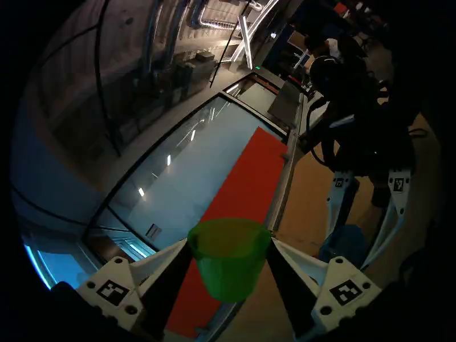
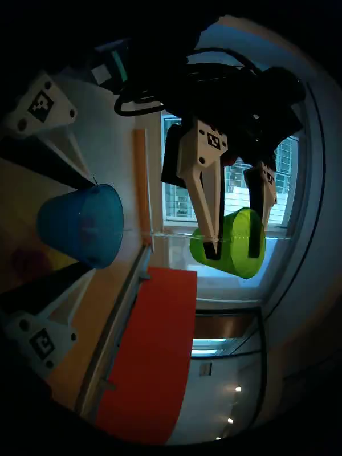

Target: Pour water

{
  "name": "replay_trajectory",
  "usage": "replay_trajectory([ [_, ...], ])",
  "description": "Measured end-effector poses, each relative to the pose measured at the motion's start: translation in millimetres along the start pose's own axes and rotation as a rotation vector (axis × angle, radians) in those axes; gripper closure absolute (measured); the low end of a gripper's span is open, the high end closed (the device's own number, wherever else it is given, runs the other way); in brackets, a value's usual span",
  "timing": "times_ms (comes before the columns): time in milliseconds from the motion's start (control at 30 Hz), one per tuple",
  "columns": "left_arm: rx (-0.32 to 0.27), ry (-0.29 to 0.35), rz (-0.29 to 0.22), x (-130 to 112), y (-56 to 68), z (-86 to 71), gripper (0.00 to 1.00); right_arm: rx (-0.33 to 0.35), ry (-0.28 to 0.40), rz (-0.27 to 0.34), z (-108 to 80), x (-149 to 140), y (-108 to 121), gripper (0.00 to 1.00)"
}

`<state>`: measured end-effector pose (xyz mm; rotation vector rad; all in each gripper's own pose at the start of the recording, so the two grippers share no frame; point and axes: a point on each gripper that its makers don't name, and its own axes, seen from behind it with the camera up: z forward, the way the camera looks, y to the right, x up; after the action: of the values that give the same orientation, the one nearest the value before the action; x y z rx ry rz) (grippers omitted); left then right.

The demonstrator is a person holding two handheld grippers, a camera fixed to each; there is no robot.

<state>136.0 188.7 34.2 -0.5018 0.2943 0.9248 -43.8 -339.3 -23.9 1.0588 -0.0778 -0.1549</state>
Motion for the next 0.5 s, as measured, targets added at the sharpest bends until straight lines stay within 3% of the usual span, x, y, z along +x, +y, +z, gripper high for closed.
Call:
replay_trajectory([
  [500, 0.007, 0.004, 0.038, 3.3, -2.2, -2.3, 0.14, -0.005, 0.011, -0.006, -1.4, 4.4, 1.3, 0.11],
])
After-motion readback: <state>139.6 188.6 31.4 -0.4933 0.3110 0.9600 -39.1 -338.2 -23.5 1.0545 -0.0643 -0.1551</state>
